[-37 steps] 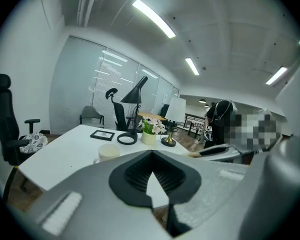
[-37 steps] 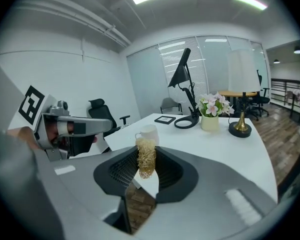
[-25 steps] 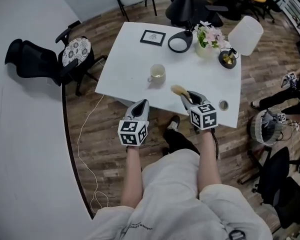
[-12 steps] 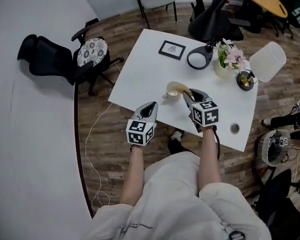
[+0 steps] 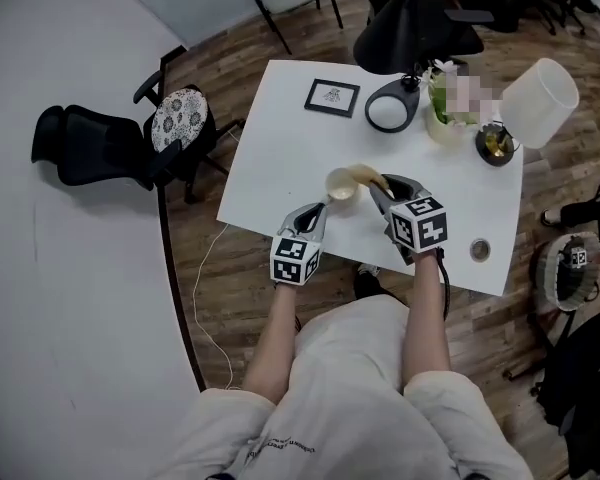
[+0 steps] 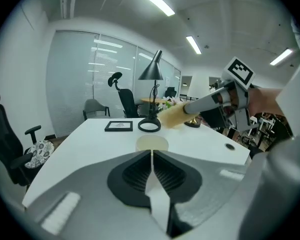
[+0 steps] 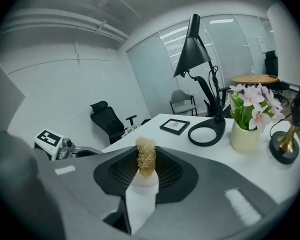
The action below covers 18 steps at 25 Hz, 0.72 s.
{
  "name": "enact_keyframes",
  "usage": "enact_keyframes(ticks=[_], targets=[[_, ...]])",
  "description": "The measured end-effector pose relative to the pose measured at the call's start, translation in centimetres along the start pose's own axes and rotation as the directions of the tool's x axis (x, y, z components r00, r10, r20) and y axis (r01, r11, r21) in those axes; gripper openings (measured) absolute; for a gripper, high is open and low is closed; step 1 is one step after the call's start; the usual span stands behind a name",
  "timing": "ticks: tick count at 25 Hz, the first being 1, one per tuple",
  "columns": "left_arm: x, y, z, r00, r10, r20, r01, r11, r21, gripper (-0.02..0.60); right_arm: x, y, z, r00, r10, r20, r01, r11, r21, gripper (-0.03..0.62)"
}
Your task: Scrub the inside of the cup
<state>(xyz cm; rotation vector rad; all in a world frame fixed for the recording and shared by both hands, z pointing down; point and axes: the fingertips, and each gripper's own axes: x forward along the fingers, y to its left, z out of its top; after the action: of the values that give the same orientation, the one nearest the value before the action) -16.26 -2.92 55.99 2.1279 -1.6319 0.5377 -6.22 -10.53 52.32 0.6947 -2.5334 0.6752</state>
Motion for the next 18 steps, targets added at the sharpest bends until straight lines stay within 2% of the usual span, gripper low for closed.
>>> enact_keyframes(ticks=[5, 8, 10, 15, 18], targets=[[1.9, 0.8, -1.7, 0.996, -0.012, -0.09, 0.014, 1.0, 0.021, 0.064, 0.3, -0.7, 0.0, 0.999, 0.029, -0.025, -0.029, 1.0, -0.001, 0.118], [3.1, 1.0, -2.6, 0.99, -0.038, -0.139, 0.044, 0.998, 0.041, 0.092, 1.2, -1.1, -0.3, 0.996, 0.069, -0.047, -0.068, 0.997, 0.029, 0.118], [3.7, 0.9, -3.2, 0.983, -0.058, -0.173, 0.068, 0.996, 0.054, 0.121, 1.8, -1.3, -0.4, 0.994, 0.084, -0.074, -0.084, 0.996, 0.01, 0.118], [5.0, 1.3, -3.9, 0.972, -0.07, -0.225, 0.098, 0.988, 0.117, 0.125, 3.6, -0.8, -0.1, 0.977, 0.151, -0.148, -0.161, 0.985, -0.055, 0.118], [6.0, 0.7, -3.9, 0.967, -0.105, -0.233, 0.153, 0.969, 0.194, 0.116, 4.9, -0.4, -0.3, 0.959, 0.187, -0.214, -0.214, 0.97, -0.113, 0.118]])
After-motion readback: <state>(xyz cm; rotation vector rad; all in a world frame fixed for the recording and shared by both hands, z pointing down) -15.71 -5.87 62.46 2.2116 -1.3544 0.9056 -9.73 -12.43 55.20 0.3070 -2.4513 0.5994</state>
